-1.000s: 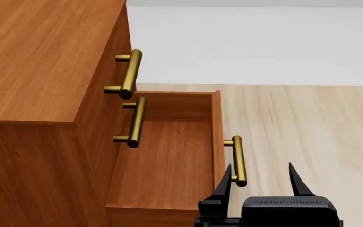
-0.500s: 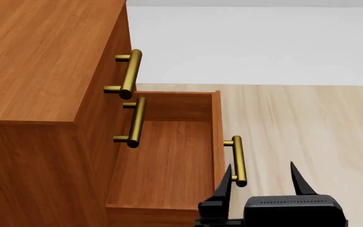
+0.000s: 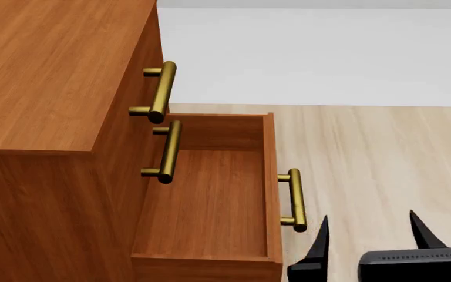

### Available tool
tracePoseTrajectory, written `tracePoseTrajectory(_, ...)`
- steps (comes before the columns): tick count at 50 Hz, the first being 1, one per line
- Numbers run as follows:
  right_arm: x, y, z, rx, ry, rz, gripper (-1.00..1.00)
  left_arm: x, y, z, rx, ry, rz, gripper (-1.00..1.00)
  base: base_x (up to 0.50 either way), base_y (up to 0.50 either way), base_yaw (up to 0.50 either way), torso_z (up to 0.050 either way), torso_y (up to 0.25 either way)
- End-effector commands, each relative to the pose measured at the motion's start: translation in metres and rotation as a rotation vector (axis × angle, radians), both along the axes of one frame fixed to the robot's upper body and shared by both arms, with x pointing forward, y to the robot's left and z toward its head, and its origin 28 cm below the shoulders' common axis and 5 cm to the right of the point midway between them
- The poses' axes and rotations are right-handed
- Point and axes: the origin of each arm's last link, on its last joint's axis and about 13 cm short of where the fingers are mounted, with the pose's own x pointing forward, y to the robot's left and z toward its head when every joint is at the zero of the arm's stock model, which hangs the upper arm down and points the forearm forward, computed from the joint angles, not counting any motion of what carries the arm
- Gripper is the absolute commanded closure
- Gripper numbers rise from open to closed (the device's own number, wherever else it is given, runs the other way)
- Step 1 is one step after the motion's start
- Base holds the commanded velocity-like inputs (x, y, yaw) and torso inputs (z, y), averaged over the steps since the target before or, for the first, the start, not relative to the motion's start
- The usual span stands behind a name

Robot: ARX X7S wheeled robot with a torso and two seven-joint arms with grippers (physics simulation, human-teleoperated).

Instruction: Put the bowl in the bottom drawer of the cabinet.

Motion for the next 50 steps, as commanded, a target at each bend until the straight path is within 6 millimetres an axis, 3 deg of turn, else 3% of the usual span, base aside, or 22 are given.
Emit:
tracePoseTrajectory(1, -0.021, -0.020, 0.018, 0.009, 0.071, -0.023, -1.00, 0.000, 0.000, 0.001, 0.002, -0.002, 0.004, -1.00, 0.00, 0.00, 0.00, 0.000, 0.000)
tracePoseTrajectory(25, -0.046, -0.060, 0.026, 0.090, 0.290, -0.185, -1.00, 0.005, 0.003, -0.001, 0.006, 0.000, 0.017, -1.00, 0.00, 0.00, 0.00, 0.000, 0.000)
tracePoseTrajectory(50, -0.064, -0.099, 0.012, 0.111, 0.452, -0.365, -1.00, 0.005, 0.002, 0.001, 0.003, -0.004, 0.014, -1.00, 0.00, 0.00, 0.00, 0.000, 0.000)
